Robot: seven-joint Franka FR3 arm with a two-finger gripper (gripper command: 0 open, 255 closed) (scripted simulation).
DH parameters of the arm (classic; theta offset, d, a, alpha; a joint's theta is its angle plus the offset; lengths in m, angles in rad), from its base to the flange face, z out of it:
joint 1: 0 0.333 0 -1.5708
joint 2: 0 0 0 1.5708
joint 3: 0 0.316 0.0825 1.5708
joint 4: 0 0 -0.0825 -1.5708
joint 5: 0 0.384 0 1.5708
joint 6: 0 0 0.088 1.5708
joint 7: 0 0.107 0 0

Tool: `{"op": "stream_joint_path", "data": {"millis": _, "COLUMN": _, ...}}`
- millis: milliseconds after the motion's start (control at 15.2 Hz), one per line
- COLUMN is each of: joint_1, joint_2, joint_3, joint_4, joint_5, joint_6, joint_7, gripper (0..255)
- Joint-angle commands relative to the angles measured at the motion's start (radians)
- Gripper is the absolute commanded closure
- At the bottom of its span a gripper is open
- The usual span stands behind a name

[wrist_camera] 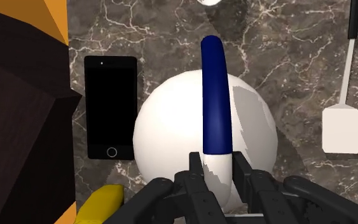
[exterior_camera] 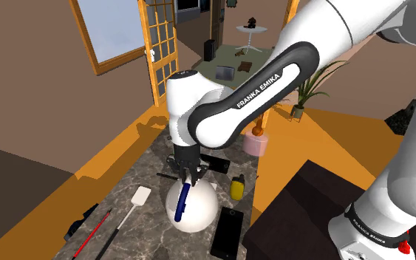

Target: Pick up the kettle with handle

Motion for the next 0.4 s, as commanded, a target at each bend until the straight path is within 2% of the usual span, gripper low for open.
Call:
{"op": "stream_joint_path", "data": {"millis": 0, "joint_1": -0.006, "joint_2": -0.019, "joint_3": 0.006, "joint_4": 0.011, "joint_5": 0.015, "joint_6": -0.025, "joint_7": -0.01, "gripper": 255}}
{"op": "stream_joint_path", "data": {"millis": 330, "joint_1": -0.014, "joint_2": -0.05, "joint_3": 0.015, "joint_4": 0.023, "joint_5": 0.039, "joint_6": -0.063, "joint_7": -0.024, "gripper": 255}}
